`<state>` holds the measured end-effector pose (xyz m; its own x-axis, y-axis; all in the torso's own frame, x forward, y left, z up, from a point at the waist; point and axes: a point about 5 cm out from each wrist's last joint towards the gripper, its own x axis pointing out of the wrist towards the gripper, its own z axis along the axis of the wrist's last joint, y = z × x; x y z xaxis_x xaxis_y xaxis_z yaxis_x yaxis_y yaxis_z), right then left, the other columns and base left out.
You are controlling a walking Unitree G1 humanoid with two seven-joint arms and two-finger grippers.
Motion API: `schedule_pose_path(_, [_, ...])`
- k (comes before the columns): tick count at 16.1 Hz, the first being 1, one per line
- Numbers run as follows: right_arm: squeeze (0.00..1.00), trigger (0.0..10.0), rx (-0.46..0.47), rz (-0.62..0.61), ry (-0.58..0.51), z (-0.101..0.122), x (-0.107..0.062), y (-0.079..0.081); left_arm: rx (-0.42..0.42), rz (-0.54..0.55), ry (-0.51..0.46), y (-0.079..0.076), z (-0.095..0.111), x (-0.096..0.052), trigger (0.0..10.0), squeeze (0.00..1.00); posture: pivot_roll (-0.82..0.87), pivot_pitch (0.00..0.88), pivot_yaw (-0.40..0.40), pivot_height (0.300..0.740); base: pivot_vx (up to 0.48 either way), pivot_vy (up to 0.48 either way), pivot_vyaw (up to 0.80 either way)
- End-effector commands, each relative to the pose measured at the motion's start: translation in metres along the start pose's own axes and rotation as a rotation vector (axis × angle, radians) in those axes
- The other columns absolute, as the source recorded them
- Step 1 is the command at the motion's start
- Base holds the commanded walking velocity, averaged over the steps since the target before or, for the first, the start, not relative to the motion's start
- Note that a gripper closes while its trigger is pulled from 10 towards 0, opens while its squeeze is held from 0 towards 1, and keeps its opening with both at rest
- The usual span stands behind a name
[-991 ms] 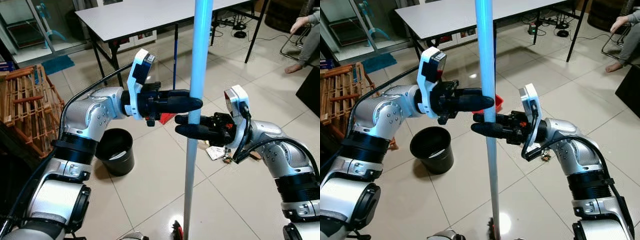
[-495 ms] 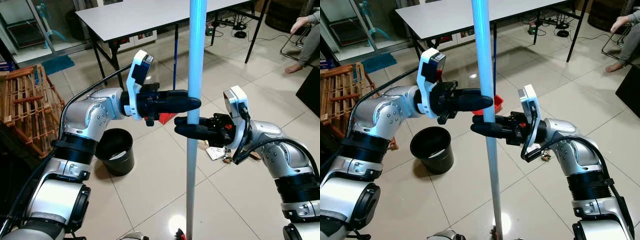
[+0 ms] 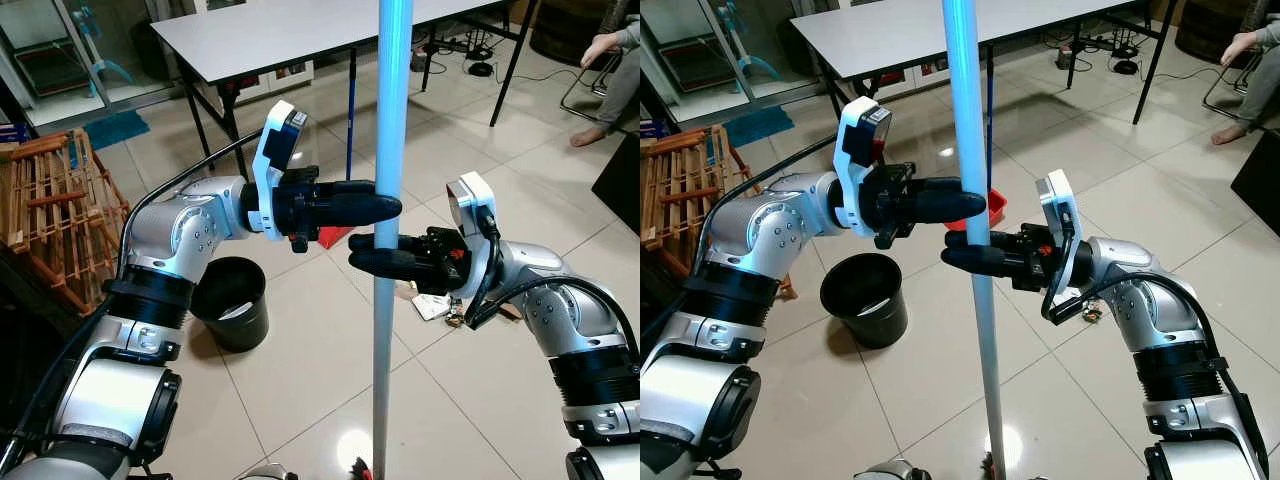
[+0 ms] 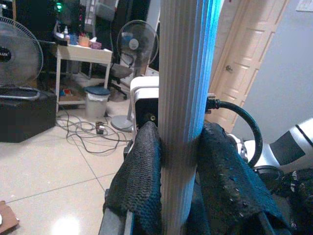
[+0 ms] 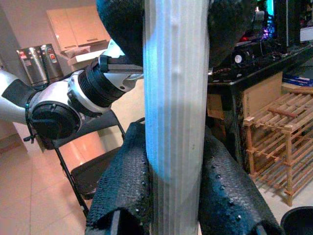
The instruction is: Sweep floor
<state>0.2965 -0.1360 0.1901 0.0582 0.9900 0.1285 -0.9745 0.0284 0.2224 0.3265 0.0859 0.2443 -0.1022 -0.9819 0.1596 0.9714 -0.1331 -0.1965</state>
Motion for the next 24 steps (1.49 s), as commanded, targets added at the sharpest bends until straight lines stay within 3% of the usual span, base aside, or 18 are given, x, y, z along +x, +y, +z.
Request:
schedule_pose_path(1, [0.0, 0.0, 0.001, -0.013, 0.002, 0.0, -0.0015, -0.0009, 0.04, -0.088, 0.001, -0.006, 0.0099, 0.0028, 10.0, 0.0, -0.07, 0.0, 0.1, 0.74, 0.0, 0.0, 0.0])
schedule_pose_path(11, [0.0, 0.0, -0.019, -0.042, 0.01, -0.0037, -0.0014, -0.0029, 0.04, -0.086, 0.004, -0.0058, 0.0079, 0.0024, 10.0, 0.0, -0.07, 0.0, 0.099, 0.74, 0.0, 0.0, 0.0])
schedule_pose_path(12, [0.0, 7.2, -0.026, -0.055, 0.007, -0.0035, -0.0011, -0.0039, 0.041, -0.083, 0.005, -0.0056, 0.0077, 0.0023, 10.0, 0.0, -0.07, 0.0, 0.1, 0.74, 0.0, 0.0, 0.0])
schedule_pose_path(13, [0.0, 10.0, -0.032, -0.066, 0.004, -0.0036, -0.0008, -0.0047, 0.041, -0.081, 0.006, -0.0055, 0.0075, 0.002, 10.0, 0.0, -0.07, 0.0, 0.099, 0.74, 0.0, 0.0, 0.0])
schedule_pose_path(21, [0.0, 10.0, -0.037, -0.083, -0.001, -0.0049, -0.0002, -0.0065, 0.045, -0.08, 0.008, -0.0058, 0.0076, 0.0018, 10.0, 0.0, -0.07, 0.0, 0.099, 0.74, 0.0, 0.0, 0.0])
schedule_pose_path(22, [0.0, 10.0, -0.038, -0.086, -0.001, -0.006, 0.0, -0.0066, 0.058, -0.076, 0.012, -0.0056, 0.007, 0.0019, 10.0, 1.0, -0.07, 0.0, 0.101, 0.74, 0.0, 0.0, 0.0])
schedule_pose_path(24, [0.0, 10.0, -0.037, -0.089, -0.007, -0.0067, 0.0004, -0.0068, 0.076, -0.069, 0.018, -0.0052, 0.0064, 0.0019, 10.0, 1.0, -0.07, 0.0, 0.101, 0.74, 0.0, 0.0, 0.0])
